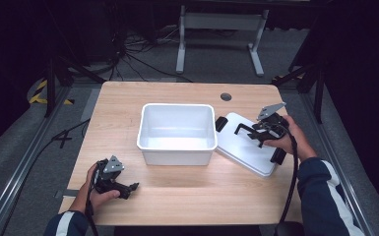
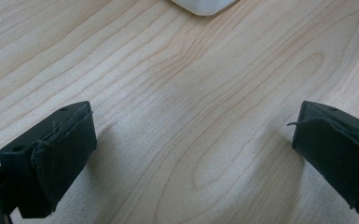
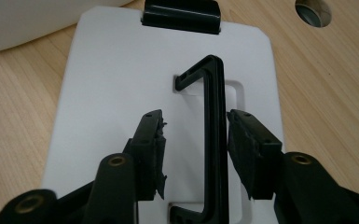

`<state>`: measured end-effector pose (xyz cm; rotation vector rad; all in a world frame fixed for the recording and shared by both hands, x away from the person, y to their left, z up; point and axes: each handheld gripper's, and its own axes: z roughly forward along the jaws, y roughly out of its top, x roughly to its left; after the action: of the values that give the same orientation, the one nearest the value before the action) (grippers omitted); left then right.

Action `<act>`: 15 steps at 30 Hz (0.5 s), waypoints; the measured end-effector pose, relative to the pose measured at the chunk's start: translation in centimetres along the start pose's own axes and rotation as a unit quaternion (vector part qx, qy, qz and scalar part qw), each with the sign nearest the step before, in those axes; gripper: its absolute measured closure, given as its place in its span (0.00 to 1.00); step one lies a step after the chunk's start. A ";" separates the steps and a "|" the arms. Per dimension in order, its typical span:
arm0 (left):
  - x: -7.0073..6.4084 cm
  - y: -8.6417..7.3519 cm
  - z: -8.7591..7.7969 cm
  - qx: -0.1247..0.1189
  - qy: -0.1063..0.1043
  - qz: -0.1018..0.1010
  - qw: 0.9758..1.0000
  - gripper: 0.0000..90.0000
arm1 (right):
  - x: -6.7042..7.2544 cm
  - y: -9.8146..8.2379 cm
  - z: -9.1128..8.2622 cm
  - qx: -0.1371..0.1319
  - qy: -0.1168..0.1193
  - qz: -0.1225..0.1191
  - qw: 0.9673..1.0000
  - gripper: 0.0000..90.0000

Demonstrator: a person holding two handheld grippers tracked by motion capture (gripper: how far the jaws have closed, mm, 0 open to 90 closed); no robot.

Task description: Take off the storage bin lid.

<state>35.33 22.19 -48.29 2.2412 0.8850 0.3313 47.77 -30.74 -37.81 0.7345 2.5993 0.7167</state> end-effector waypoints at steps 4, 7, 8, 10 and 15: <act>0.0 0.0 0.0 0.000 0.000 0.000 1.000 0.00 | 0.2 0.1 -0.6 -0.005 -0.014 0.011 1.000 0.58; 0.0 0.0 0.0 0.000 0.001 0.000 1.000 0.00 | 0.4 0.0 -1.2 -0.008 -0.020 0.017 1.000 0.55; 0.0 0.0 0.0 0.000 0.001 0.000 1.000 0.00 | 0.4 -0.1 -1.4 -0.009 -0.024 0.017 1.000 0.55; 0.0 0.0 0.0 0.000 0.001 -0.001 1.000 0.00 | 0.6 -0.3 -1.7 -0.012 -0.024 0.018 0.999 0.55; -0.1 0.0 0.0 -0.001 0.001 -0.002 1.000 0.00 | 1.2 -0.9 -2.7 -0.021 -0.028 0.022 0.999 0.55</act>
<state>35.27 22.16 -48.29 2.2382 0.8889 0.3333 45.23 -31.77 -36.32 0.7898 2.5175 0.7512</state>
